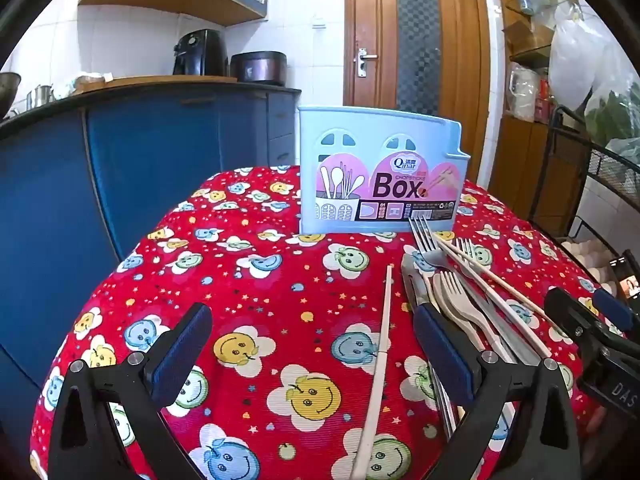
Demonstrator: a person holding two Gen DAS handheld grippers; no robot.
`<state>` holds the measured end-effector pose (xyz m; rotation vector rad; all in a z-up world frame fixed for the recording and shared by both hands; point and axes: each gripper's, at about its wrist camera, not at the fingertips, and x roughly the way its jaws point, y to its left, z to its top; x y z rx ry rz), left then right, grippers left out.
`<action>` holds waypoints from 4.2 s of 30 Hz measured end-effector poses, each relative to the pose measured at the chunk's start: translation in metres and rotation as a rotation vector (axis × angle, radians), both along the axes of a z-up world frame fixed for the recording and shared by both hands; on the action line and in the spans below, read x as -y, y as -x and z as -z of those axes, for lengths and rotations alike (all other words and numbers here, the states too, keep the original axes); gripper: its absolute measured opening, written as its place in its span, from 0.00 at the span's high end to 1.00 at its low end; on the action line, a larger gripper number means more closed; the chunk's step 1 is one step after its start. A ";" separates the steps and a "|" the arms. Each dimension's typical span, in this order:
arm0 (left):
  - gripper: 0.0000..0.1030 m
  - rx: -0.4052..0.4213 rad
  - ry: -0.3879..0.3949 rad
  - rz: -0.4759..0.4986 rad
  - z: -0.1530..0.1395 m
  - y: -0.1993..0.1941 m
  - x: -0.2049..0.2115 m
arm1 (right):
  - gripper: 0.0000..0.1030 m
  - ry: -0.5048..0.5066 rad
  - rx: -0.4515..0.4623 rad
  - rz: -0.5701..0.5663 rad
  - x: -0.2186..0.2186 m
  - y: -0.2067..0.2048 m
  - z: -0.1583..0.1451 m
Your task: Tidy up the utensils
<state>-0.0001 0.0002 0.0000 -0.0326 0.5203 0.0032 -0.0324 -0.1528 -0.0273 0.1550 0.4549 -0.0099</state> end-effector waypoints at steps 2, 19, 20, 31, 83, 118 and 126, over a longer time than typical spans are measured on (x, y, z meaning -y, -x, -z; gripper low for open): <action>0.03 0.001 0.001 -0.001 0.000 0.000 0.000 | 0.00 0.001 0.001 0.000 0.000 0.000 0.000; 0.03 0.000 -0.005 -0.001 0.000 0.000 0.000 | 0.00 0.002 0.002 -0.001 0.000 0.000 0.000; 0.03 0.000 -0.006 0.000 0.000 0.000 0.000 | 0.00 0.003 0.002 -0.001 0.000 0.000 0.000; 0.03 0.000 -0.005 -0.001 0.000 0.000 0.000 | 0.00 0.003 0.002 -0.001 0.000 0.000 0.000; 0.03 -0.002 -0.005 -0.002 0.000 0.000 0.000 | 0.00 -0.007 -0.005 -0.002 0.002 -0.002 0.001; 0.03 -0.120 -0.090 0.048 -0.010 -0.026 0.007 | 0.00 -0.001 -0.228 -0.118 0.032 -0.048 -0.018; 0.03 -0.219 -0.204 0.094 -0.008 -0.048 0.017 | 0.18 0.121 -0.320 -0.197 0.028 -0.074 -0.019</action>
